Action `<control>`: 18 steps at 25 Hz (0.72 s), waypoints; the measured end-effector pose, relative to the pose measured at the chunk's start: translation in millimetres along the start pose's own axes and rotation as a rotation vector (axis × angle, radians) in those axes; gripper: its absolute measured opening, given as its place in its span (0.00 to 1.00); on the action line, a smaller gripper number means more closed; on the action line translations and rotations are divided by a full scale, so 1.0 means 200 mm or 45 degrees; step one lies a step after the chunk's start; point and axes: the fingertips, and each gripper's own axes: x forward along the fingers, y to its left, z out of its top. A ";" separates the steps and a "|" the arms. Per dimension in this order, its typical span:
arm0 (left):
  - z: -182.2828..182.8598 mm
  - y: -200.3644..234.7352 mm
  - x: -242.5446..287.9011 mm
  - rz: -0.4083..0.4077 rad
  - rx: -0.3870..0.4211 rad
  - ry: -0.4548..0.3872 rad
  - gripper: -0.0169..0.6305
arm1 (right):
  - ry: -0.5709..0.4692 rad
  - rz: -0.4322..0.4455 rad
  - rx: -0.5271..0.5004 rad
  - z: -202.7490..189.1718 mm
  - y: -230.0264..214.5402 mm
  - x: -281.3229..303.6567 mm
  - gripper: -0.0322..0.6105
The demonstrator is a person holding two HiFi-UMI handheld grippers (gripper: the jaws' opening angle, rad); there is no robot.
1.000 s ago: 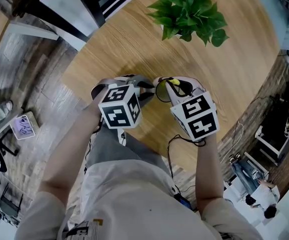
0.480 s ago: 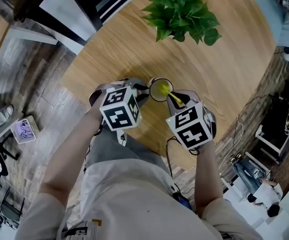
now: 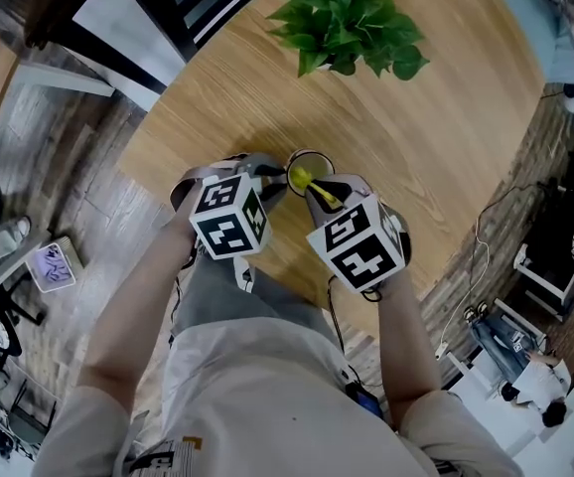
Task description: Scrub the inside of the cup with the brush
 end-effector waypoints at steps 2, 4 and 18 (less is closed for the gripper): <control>0.00 0.01 0.01 0.007 0.002 0.000 0.13 | -0.042 -0.006 -0.014 0.06 -0.01 0.01 0.10; 0.00 0.01 0.00 0.015 0.005 -0.001 0.13 | -0.109 -0.013 -0.015 0.12 -0.02 0.00 0.10; 0.02 0.01 -0.01 0.065 -0.078 -0.031 0.13 | 0.055 -0.287 -0.168 -0.07 -0.14 -0.16 0.11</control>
